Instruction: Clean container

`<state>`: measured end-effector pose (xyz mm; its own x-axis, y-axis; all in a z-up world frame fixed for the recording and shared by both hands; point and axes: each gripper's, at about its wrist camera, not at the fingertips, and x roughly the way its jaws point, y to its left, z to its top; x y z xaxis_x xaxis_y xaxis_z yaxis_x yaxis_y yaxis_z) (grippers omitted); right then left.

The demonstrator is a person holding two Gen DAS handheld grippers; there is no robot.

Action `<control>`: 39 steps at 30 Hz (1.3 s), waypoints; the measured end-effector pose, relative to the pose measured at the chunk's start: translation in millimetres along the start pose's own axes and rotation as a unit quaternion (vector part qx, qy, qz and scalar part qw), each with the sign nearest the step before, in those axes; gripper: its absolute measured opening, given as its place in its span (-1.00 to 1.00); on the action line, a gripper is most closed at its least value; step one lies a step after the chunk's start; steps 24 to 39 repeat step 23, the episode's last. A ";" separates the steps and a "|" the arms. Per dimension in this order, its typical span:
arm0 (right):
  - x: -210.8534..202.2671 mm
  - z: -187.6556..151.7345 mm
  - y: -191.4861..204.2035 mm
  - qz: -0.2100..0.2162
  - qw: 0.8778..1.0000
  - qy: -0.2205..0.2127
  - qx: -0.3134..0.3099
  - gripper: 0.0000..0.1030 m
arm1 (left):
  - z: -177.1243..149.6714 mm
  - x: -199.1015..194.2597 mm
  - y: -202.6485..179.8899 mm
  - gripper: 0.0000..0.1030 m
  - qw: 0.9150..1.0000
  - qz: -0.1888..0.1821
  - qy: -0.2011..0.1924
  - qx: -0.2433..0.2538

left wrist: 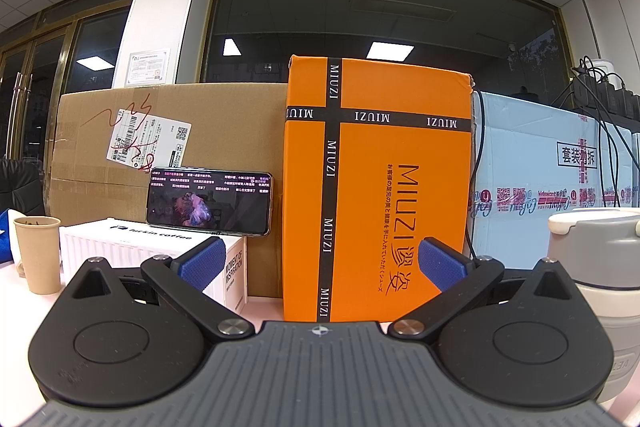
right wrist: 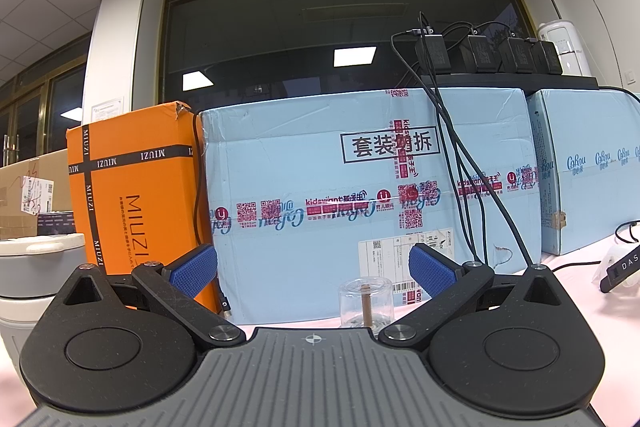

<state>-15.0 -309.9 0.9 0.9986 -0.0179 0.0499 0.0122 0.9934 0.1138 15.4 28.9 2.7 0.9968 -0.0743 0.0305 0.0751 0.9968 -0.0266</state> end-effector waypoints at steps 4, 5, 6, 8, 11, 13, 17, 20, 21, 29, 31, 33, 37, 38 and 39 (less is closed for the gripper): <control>0.0 0.0 -0.1 0.000 1.000 0.000 0.000 1.00 | -0.1 0.6 -0.1 1.00 1.000 0.000 0.001 -0.001; 0.0 0.0 -0.1 0.000 1.000 0.000 0.000 1.00 | -0.1 0.7 0.0 1.00 1.000 0.000 0.001 -0.001; 0.1 0.0 -0.1 0.000 1.000 0.000 0.000 1.00 | -0.2 0.7 0.0 1.00 1.000 0.000 0.001 -0.001; 0.1 0.0 -0.1 0.000 1.000 0.000 0.000 1.00 | -0.2 0.6 0.1 1.00 1.000 0.000 0.001 -0.001; 0.1 0.0 -0.1 0.000 1.000 0.000 0.000 1.00 | -0.1 0.5 0.1 1.00 1.000 0.000 0.001 -0.001; 0.2 0.0 -0.1 0.000 1.000 0.000 0.000 1.00 | -0.1 0.3 0.0 1.00 1.000 0.000 0.001 -0.001; 0.4 -0.1 -0.2 0.000 1.000 0.000 0.000 1.00 | -0.6 -0.4 -0.5 1.00 1.000 0.000 0.001 -0.001; 0.4 -0.1 -0.2 0.000 1.000 0.000 0.000 1.00 | -0.7 -0.8 -0.6 1.00 1.000 0.001 0.001 -0.001; 0.5 -0.1 -0.2 0.000 1.000 0.000 0.000 1.00 | -0.7 -0.9 -0.6 1.00 1.000 0.001 0.001 0.000; 0.5 -0.1 -0.2 0.000 1.000 0.000 0.000 1.00 | -0.8 -1.3 -0.5 1.00 1.000 0.001 0.000 0.000; 0.5 -0.1 -0.2 0.000 1.000 0.000 0.000 1.00 | -0.8 -1.3 -0.5 1.00 1.000 0.001 0.000 0.000; 0.5 -0.1 -0.2 0.000 1.000 0.000 0.000 1.00 | -0.8 -1.3 -0.5 1.00 1.000 0.001 0.000 0.000; 0.5 -0.1 -0.2 0.000 1.000 0.000 0.000 1.00 | -0.8 -1.3 -0.5 1.00 1.000 0.001 0.000 0.000; 0.5 -0.1 -0.2 0.000 1.000 0.000 0.000 1.00 | -0.8 -1.3 -0.5 1.00 1.000 0.001 0.000 0.000; 0.5 -0.1 -0.2 0.000 1.000 0.000 0.000 1.00 | -0.8 -1.3 -0.5 1.00 1.000 0.001 0.000 0.000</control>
